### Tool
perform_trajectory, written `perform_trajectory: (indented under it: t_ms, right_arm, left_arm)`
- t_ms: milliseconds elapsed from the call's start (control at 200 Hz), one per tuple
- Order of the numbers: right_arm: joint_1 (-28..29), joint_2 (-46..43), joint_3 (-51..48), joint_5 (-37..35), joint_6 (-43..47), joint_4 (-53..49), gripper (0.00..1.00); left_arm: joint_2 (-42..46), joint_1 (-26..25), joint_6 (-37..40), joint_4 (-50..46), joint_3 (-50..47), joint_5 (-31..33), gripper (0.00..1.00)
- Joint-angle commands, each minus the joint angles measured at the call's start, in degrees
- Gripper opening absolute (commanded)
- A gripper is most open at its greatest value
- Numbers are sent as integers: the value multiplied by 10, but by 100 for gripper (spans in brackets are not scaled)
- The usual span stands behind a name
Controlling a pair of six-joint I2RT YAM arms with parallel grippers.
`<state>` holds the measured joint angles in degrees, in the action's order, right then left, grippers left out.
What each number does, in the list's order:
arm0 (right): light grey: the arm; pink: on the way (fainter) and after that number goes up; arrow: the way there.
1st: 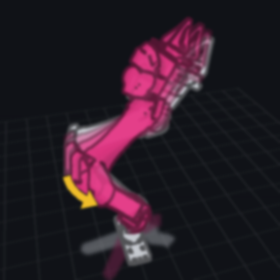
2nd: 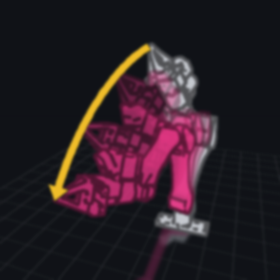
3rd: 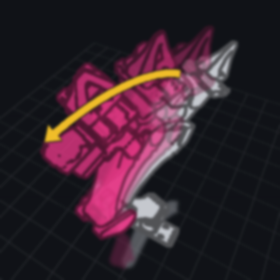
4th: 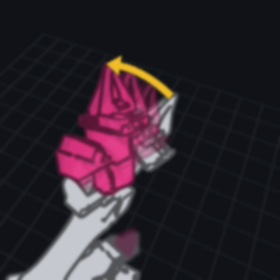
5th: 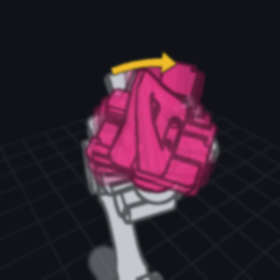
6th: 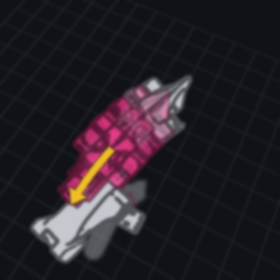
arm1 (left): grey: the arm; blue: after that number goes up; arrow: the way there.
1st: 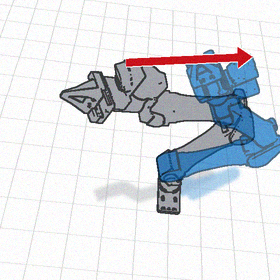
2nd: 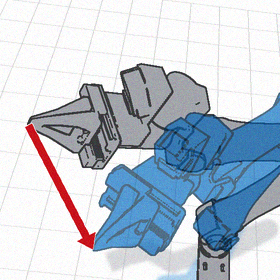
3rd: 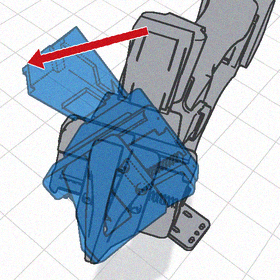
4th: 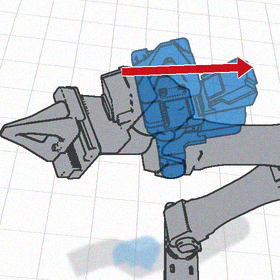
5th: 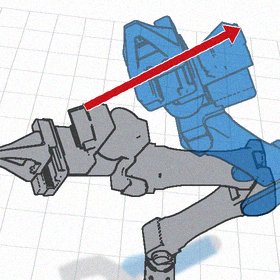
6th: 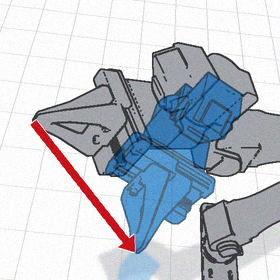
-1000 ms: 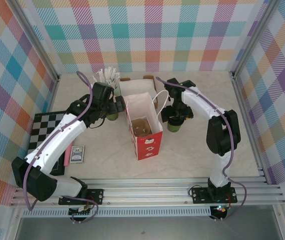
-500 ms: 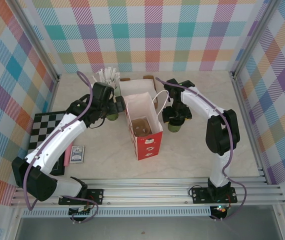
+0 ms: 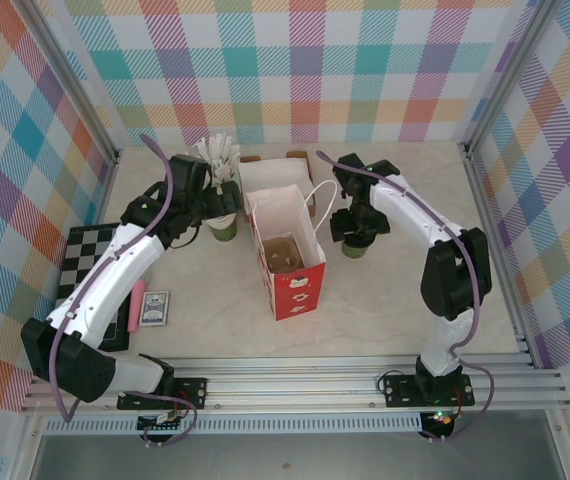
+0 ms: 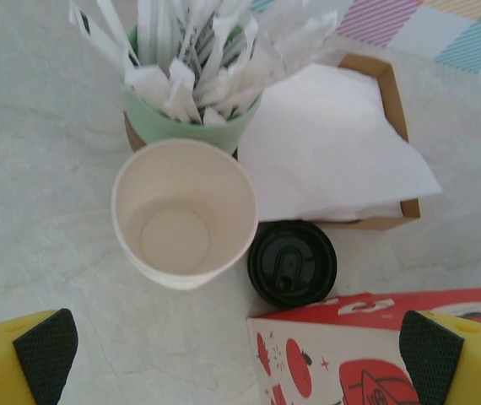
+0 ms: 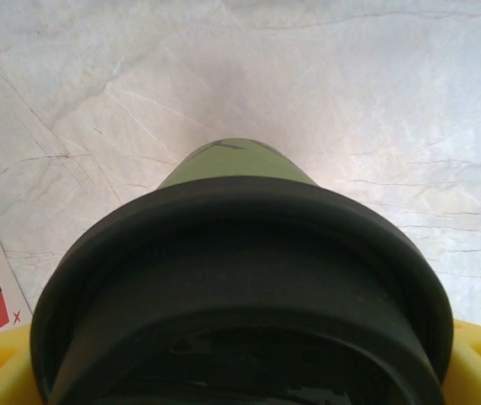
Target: Pack the takeout coffee
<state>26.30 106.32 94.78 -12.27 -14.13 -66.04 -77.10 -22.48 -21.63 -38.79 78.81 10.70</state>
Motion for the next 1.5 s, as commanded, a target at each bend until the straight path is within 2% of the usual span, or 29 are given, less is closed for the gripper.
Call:
perform_trajectory:
  t_ms: [0, 155, 415, 740, 910, 1255, 1495]
  right_arm:
    - [3, -42, -6, -15, 6, -8, 74]
    - [3, -82, 3, -10, 3, -26, 72]
    - [3, -129, 28, -14, 2, -59, 72]
    - [5, -178, 38, -11, 0, -70, 68]
    - [9, -195, 76, -9, -2, -93, 67]
    - [53, -156, 265, -31, -1, -184, 67]
    - [103, -105, 441, -50, 12, -179, 66]
  left_arm:
    - [-4, 13, 44, 43, 38, -34, 100]
    - [-40, 12, 58, 25, 86, -61, 100]
    - [-76, -2, 7, -66, 154, -29, 100]
    - [-87, -34, -7, -77, 177, -26, 100]
    - [-71, -45, -12, -91, 177, -10, 100]
    - [-21, -106, -54, -151, 177, 8, 100]
    - [-3, -156, -45, -134, 179, -82, 93]
